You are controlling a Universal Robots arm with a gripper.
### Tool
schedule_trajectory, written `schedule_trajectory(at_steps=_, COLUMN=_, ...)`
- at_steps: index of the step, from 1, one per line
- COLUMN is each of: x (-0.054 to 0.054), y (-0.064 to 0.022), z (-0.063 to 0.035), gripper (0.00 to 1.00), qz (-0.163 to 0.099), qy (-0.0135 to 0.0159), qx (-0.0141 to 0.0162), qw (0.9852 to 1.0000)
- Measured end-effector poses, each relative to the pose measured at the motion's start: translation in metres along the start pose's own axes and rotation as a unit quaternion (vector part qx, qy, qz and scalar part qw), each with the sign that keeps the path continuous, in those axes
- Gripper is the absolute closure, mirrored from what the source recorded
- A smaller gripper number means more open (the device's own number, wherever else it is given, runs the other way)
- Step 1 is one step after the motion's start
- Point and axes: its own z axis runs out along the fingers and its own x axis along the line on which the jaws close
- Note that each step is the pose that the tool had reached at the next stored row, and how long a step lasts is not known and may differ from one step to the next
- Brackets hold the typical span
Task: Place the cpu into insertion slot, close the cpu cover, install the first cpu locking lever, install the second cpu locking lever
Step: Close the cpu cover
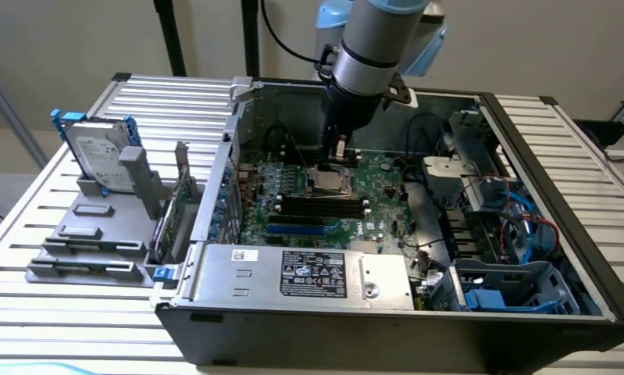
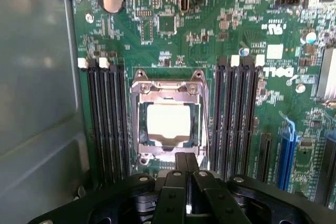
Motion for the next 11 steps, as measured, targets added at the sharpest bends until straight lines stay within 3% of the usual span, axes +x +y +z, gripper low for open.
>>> schedule_trajectory(at_steps=4, x=-0.001, y=-0.0105, z=0.0072, gripper=0.89, qz=-0.001, qy=0.0021, qx=0.0001, qw=1.0)
schedule_trajectory(at_steps=11, x=0.008, y=-0.0093, z=0.0209, gripper=0.89, qz=-0.001, qy=0.0031, qx=0.0001, qw=1.0)
